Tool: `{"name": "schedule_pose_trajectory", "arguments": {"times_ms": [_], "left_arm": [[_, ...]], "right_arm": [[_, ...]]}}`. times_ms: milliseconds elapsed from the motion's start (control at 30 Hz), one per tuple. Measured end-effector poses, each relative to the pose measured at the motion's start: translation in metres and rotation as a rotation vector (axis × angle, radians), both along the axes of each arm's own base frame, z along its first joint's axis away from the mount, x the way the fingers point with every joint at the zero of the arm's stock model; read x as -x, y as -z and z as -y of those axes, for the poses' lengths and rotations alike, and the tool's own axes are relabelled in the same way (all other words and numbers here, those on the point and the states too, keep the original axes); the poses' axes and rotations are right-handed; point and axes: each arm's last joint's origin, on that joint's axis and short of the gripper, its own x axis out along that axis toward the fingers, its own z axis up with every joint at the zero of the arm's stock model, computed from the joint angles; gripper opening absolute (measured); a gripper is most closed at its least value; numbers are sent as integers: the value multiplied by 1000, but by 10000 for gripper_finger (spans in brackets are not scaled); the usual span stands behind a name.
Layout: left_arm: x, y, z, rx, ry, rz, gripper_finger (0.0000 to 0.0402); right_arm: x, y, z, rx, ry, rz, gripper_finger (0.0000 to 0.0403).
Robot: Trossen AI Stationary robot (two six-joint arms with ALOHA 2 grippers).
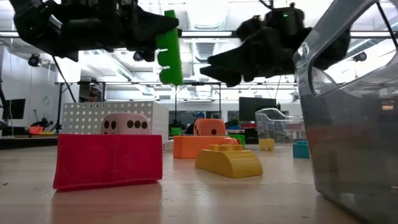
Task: Pick & Place Toys
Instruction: Put the right large green game piece into the white bin
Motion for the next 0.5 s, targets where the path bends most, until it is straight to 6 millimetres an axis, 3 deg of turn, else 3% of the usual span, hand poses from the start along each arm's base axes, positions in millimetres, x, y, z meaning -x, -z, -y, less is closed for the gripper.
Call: {"name": "schedule_pose_trajectory", "arguments": {"times_ms": [300, 500], "left_arm": [[15, -1, -7, -34, -136, -77, 133], [18, -3, -25, -31, -221, -99, 133]], "right_arm": [[63, -17, -9, 10, 4, 94, 320], [107, -11, -14, -13, 56, 115, 320]]}}
